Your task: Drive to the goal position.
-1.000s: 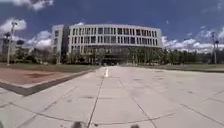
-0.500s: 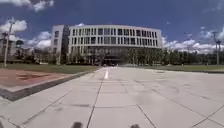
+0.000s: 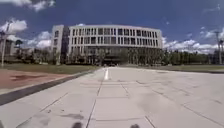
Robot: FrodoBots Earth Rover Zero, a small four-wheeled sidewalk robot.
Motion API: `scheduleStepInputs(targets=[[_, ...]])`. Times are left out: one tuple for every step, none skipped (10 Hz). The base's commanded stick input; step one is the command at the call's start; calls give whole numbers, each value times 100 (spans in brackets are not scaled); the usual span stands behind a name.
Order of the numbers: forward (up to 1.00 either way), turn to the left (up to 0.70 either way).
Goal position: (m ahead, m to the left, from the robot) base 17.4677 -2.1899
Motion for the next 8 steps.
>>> scheduleStepInputs(targets=[[70,0],[70,0],[70,0],[70,0],[70,0],[70,0],[70,0],[70,0]])
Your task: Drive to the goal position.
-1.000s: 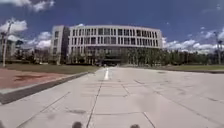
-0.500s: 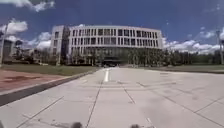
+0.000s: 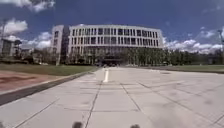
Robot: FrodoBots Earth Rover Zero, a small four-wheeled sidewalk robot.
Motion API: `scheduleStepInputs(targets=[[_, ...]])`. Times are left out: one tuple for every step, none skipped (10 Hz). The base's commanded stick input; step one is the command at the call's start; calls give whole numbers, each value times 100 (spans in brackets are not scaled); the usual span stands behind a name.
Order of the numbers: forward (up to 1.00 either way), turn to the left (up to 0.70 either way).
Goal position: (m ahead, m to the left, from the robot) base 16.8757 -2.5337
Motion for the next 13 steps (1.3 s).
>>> scheduleStepInputs(targets=[[70,0],[70,0],[70,0],[70,0],[70,0],[70,0],[70,0],[70,0],[70,0],[70,0],[70,0],[70,0],[70,0]])
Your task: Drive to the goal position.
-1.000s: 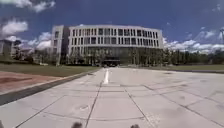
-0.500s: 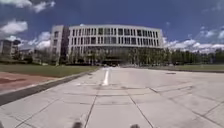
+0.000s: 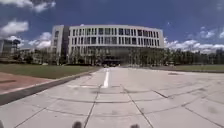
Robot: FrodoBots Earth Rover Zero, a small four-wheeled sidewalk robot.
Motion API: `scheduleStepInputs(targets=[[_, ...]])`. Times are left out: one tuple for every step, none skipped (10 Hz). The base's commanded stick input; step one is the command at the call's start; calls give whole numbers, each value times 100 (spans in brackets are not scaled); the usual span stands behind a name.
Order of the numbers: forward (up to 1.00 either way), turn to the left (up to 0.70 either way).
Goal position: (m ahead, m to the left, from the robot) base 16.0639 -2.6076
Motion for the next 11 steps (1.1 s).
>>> scheduleStepInputs(targets=[[70,0],[70,0],[70,0],[70,0],[70,0],[70,0],[70,0],[70,0],[70,0],[70,0],[70,0]])
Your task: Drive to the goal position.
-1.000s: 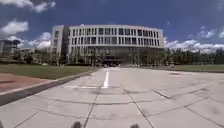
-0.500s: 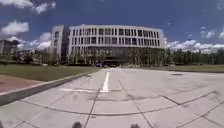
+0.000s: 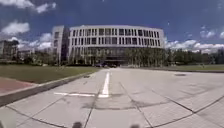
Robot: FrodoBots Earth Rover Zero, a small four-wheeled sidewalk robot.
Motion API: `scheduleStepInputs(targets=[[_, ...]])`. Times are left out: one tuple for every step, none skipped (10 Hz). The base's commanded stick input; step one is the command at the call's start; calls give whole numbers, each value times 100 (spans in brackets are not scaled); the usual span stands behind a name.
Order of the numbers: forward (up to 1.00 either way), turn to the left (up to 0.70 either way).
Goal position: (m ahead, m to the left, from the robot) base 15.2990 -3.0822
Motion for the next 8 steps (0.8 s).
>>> scheduleStepInputs(targets=[[70,0],[70,0],[70,0],[70,0],[70,0],[70,0],[70,0],[70,0]])
